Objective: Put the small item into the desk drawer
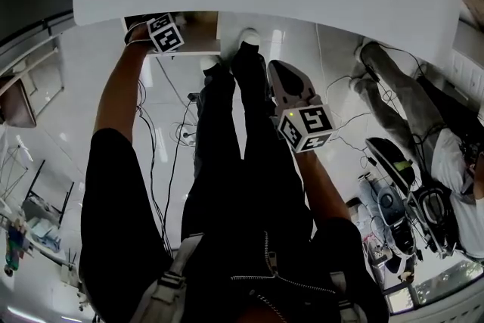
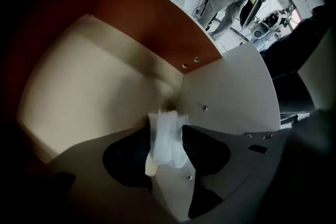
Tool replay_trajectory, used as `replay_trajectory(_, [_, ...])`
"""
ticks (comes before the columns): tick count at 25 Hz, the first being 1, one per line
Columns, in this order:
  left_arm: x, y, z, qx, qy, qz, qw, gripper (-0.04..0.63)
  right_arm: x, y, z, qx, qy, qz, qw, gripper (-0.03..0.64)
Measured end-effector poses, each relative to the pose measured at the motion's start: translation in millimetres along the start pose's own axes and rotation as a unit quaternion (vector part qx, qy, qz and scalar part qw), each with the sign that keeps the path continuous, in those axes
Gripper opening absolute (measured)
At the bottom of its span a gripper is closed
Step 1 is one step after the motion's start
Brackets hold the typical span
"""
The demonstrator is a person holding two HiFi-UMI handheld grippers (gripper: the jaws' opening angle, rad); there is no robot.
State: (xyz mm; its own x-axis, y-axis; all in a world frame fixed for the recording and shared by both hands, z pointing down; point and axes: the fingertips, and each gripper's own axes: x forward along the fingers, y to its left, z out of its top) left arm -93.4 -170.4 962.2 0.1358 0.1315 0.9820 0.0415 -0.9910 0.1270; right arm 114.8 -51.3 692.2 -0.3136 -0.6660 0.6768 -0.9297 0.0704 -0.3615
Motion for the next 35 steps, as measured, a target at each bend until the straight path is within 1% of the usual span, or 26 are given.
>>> replay_trajectory(2, [-3, -2, -2, -0.007, 0.001, -0.004, 1.0, 0.199, -2, 1, -1, -0.004, 0.0, -0.002, 1.0, 0.006])
replay_trajectory(5, [-15, -3, -3, -0.02, -0.01, 0.004, 0.9998, 0.201, -4, 7, -2, -0.007, 0.0, 0.0, 1.0, 0.006])
replay_trajectory(7, [-30, -2, -2, -0.035, -0.028, 0.018, 0.9989, 0.201, -5, 13, 1, -0.01, -0.003, 0.005, 1.0, 0.006])
replay_trajectory(8, [-40, -1, -1, -0.048, -0.043, 0.026, 0.9976, 0.201, -6, 17, 4, -0.014, -0.004, 0.007, 1.0, 0.006])
replay_trajectory(10, [-63, 3, 2, -0.09, -0.081, 0.043, 0.9917, 0.193, -8, 25, 12, -0.028, -0.01, 0.008, 1.0, 0.006])
replay_trajectory(12, [-87, 5, 2, -0.128, -0.116, 0.062, 0.983, 0.157, -10, 32, 22, -0.042, -0.017, 0.012, 0.999, 0.006])
replay_trajectory(13, [-99, 5, 3, -0.139, -0.129, 0.071, 0.9792, 0.13, -12, 36, 28, -0.046, -0.021, 0.014, 0.999, 0.006])
replay_trajectory(16, [-134, -2, 5, -0.152, -0.157, 0.092, 0.9714, 0.041, -17, 44, 44, -0.055, -0.031, 0.019, 0.998, 0.006])
replay_trajectory(19, [-169, -9, 6, -0.18, -0.187, 0.101, 0.9604, 0.029, -23, 56, 60, -0.064, -0.039, 0.026, 0.997, 0.006])
replay_trajectory(21, [-192, -14, 6, -0.208, -0.21, 0.106, 0.9493, 0.026, -27, 64, 70, -0.073, -0.044, 0.032, 0.996, 0.006])
replay_trajectory(22, [-203, -16, 6, -0.225, -0.223, 0.109, 0.9421, 0.025, -29, 67, 76, -0.079, -0.048, 0.035, 0.995, 0.006])
replay_trajectory(24, [-232, -14, 6, -0.257, -0.254, 0.123, 0.9244, 0.025, -33, 72, 91, -0.094, -0.058, 0.037, 0.993, 0.006])
replay_trajectory(27, [-281, -12, 5, -0.292, -0.297, 0.155, 0.8958, 0.023, -39, 80, 112, -0.113, -0.074, 0.04, 0.99, 0.006])
replay_trajectory(29, [-311, -13, 6, -0.307, -0.321, 0.178, 0.8783, 0.023, -43, 84, 127, -0.124, -0.087, 0.042, 0.988, 0.006])
replay_trajectory(33, [-365, -18, 17, -0.318, -0.351, 0.226, 0.8515, 0.021, -54, 94, 167, -0.144, -0.127, 0.053, 0.98, 0.006])
replay_trajectory(35, [-388, -21, 19, -0.329, -0.368, 0.247, 0.8338, 0.021, -59, 102, 185, -0.149, -0.149, 0.061, 0.976, 0.005])
